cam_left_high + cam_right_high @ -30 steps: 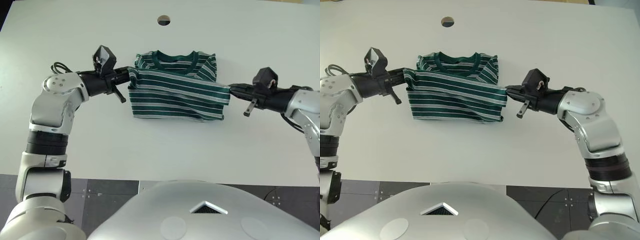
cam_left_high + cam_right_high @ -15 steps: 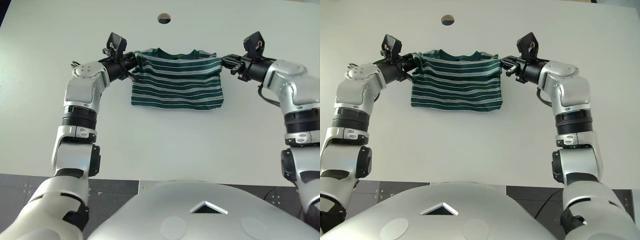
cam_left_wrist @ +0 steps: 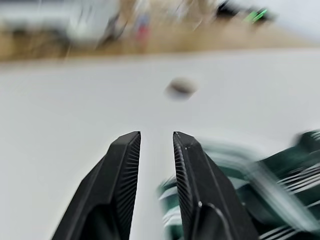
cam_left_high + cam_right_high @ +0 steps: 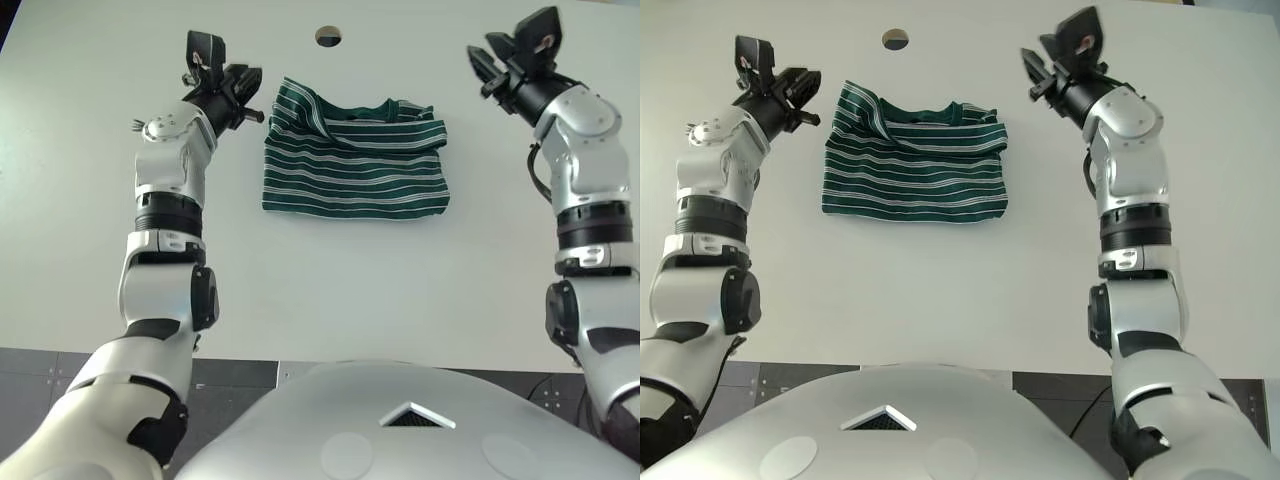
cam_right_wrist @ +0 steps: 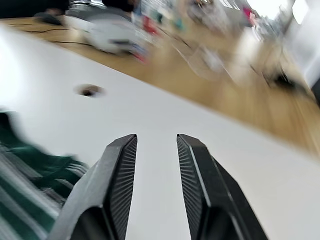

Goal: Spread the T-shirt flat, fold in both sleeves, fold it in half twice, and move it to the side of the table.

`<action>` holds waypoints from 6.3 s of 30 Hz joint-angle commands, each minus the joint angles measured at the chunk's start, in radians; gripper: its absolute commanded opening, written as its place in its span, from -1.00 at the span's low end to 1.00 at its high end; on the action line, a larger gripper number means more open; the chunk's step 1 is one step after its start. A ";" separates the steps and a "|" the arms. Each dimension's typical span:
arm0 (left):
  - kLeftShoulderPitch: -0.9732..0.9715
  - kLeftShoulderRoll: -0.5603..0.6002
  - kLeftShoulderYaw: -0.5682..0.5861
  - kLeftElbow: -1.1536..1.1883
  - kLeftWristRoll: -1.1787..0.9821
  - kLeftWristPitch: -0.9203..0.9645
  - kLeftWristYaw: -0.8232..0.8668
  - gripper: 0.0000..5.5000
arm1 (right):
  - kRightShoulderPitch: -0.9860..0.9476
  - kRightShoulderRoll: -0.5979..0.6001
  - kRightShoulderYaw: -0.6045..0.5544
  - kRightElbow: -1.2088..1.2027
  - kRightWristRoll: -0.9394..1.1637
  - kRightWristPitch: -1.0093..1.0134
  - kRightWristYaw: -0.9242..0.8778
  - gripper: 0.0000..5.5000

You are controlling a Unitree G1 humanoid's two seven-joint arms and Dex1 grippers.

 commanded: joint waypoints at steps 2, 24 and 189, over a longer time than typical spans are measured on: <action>0.188 -0.005 -0.105 -0.327 -0.019 0.004 -0.158 -0.70 | 0.122 -0.058 0.149 -0.146 -0.147 -0.124 0.096 -0.84; 0.462 0.122 -0.445 -0.585 0.320 0.030 -0.207 -0.95 | 0.361 -0.230 0.388 -0.383 -0.399 -0.120 0.356 -0.96; 0.575 0.482 -0.349 -0.798 0.019 -0.371 -0.386 -0.95 | 0.589 -0.478 0.066 -0.869 0.251 0.120 0.394 -0.96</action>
